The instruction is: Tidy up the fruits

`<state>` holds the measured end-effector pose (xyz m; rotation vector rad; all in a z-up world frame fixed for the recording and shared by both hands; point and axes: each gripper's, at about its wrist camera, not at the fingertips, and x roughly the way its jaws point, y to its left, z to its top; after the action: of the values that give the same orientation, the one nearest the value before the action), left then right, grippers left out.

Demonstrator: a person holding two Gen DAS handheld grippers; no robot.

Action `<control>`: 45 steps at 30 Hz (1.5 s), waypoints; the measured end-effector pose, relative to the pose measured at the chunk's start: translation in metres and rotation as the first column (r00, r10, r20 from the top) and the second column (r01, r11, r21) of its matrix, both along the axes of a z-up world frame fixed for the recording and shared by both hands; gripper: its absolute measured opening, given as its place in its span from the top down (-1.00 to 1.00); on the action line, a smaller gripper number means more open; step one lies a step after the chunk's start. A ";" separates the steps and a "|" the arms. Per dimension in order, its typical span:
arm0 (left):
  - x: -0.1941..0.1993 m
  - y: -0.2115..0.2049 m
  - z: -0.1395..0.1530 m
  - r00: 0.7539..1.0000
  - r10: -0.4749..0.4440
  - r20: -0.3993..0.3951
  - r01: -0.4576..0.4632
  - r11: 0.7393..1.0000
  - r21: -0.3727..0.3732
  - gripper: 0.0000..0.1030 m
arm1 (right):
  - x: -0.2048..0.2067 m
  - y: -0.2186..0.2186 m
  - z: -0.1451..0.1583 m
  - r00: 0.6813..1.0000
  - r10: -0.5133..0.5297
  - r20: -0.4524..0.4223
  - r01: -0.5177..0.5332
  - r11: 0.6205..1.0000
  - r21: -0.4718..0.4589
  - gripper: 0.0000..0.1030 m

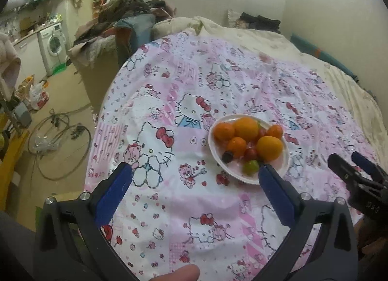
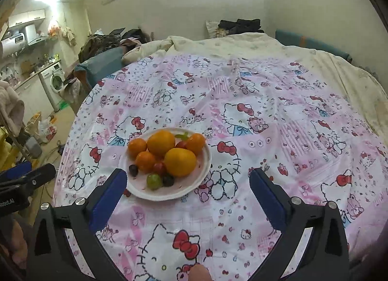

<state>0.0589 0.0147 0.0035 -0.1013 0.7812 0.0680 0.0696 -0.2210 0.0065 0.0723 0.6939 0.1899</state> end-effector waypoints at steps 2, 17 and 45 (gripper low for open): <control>0.005 -0.001 -0.004 1.000 0.008 -0.001 -0.008 1.000 0.006 -1.00 | 0.003 0.002 0.000 1.000 -0.001 0.009 0.001 1.000 0.000 -1.00; 0.006 -0.010 -0.002 1.000 -0.020 0.009 0.020 1.000 0.012 -1.00 | 0.008 0.005 -0.004 1.000 0.000 -0.009 0.000 1.000 0.007 -1.00; 0.005 -0.009 -0.001 1.000 -0.006 0.009 0.006 1.000 0.005 -1.00 | 0.009 0.009 -0.007 1.000 0.012 -0.027 -0.012 1.000 0.006 -1.00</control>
<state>0.0642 0.0058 0.0024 -0.0939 0.7723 0.0636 0.0787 -0.2123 -0.0005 0.0758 0.7207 0.2029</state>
